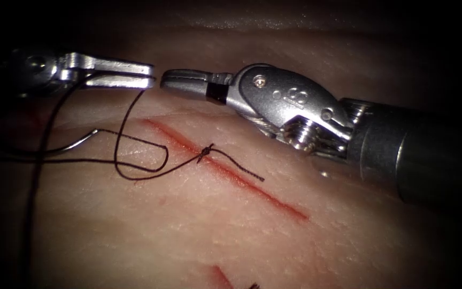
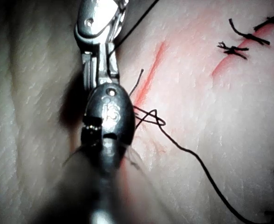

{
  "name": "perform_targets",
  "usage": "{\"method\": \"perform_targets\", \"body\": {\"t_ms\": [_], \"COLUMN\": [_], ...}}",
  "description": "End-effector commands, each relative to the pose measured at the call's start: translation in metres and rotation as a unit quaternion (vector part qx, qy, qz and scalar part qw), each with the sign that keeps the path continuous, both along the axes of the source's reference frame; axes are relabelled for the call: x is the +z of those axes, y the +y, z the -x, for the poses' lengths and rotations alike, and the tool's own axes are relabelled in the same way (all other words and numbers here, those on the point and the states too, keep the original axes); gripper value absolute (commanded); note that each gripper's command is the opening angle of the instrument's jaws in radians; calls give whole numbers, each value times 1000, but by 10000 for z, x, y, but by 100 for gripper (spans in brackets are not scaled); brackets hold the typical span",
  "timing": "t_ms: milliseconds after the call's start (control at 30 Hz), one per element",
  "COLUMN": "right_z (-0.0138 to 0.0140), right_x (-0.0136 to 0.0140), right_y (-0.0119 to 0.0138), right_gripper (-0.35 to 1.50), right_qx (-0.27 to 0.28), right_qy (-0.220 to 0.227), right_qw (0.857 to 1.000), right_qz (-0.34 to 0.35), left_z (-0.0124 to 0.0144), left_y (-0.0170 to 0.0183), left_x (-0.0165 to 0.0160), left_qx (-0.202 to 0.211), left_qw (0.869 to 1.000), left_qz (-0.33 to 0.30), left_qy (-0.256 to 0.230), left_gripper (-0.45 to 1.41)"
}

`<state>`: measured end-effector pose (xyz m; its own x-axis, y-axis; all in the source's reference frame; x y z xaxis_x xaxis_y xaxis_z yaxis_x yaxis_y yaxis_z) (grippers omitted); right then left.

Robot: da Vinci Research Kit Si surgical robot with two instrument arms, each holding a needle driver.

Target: Wound Closure

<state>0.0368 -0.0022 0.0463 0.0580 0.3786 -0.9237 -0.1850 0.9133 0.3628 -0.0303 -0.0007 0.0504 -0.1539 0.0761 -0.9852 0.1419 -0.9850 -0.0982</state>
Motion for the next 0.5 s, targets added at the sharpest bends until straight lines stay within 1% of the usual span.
{"method": "perform_targets", "body": {"t_ms": [33, 67, 233, 367, 500], "right_z": [-16, -25, -46, -50, -51], "right_x": [6, 12, 23, 25, 23], "right_y": [6, 3, -9, -15, -17], "right_gripper": [-35, -35, -35, -35, -35], "right_qx": [2, 7, 4, 6, 12], "right_qy": [-1, -3, 17, 53, 83], "right_qw": [1000, 1000, 1000, 999, 996], "right_qz": [4, 8, 22, 13, 9], "left_z": [6, 7, 9, 8, 5], "left_y": [3, 4, 11, 19, 28], "left_x": [3, 0, -7, -7, -1], "left_qx": [3, 8, 14, 16, 21], "left_qw": [1000, 1000, 1000, 999, 999], "left_qz": [0, -3, -9, -11, -22], "left_qy": [0, -5, -23, -30, -43], "left_gripper": [-45, -45, -45, -45, -45]}}
